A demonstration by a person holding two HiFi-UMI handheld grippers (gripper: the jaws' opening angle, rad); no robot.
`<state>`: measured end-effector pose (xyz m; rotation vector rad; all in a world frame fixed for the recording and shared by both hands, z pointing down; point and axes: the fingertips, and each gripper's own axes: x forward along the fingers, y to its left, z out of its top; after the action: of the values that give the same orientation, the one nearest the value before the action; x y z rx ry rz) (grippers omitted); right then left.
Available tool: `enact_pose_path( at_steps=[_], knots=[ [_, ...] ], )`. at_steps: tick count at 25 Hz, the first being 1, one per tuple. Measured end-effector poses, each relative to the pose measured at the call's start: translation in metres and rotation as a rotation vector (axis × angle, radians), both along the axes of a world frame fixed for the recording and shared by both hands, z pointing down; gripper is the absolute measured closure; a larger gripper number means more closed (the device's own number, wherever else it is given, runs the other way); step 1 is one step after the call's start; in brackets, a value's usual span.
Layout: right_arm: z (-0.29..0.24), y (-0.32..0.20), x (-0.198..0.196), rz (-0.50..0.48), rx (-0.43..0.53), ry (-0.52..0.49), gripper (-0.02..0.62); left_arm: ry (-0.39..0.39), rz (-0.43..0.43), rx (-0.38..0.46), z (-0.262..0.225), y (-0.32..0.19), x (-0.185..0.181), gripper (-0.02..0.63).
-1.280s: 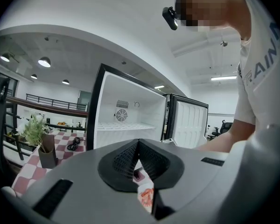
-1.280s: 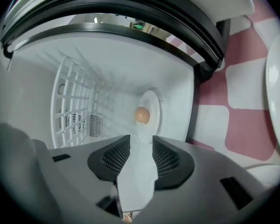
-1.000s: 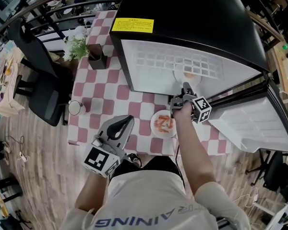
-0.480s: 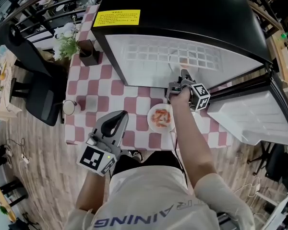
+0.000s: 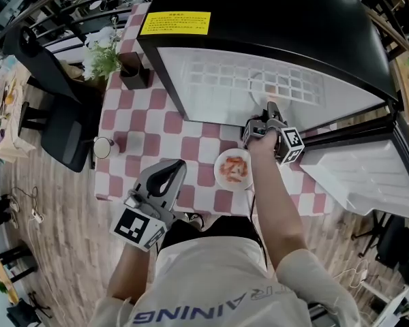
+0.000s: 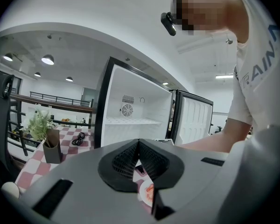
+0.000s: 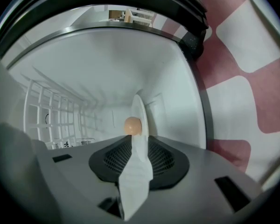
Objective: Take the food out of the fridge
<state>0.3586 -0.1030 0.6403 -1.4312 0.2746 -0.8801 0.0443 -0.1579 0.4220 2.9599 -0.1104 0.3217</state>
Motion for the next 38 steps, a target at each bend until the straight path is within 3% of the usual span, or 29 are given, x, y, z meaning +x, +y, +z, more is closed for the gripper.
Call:
enact_pose_path(
  at_steps=[2,4,10,21,25,30,38],
  knots=[
    [0.005,0.001,-0.001,0.002,-0.008,-0.023,0.527,-0.007,-0.006,-0.001,0.002,0.0,-0.002,0.598],
    [0.008,0.0,-0.003,0.007,-0.006,-0.038,0.551,-0.013,-0.01,-0.003,0.003,0.002,-0.004,0.599],
    [0.007,-0.003,-0.003,0.015,0.033,-0.029,0.565,-0.025,-0.007,0.005,0.004,0.004,-0.009,0.598],
    [-0.015,0.005,-0.011,-0.057,0.083,0.133,0.569,-0.034,-0.008,0.01,0.003,0.011,-0.015,0.598],
    [-0.029,0.008,-0.03,-0.122,0.096,0.182,0.569,-0.023,-0.013,0.01,0.003,0.011,-0.02,0.598],
    [-0.039,0.019,-0.067,-0.246,0.087,0.173,0.569,-0.023,-0.026,0.008,-0.001,0.015,-0.026,0.598],
    [-0.042,0.035,-0.139,-0.452,0.075,0.184,0.569,-0.016,-0.15,-0.012,0.005,-0.002,-0.065,0.6]
  ],
)
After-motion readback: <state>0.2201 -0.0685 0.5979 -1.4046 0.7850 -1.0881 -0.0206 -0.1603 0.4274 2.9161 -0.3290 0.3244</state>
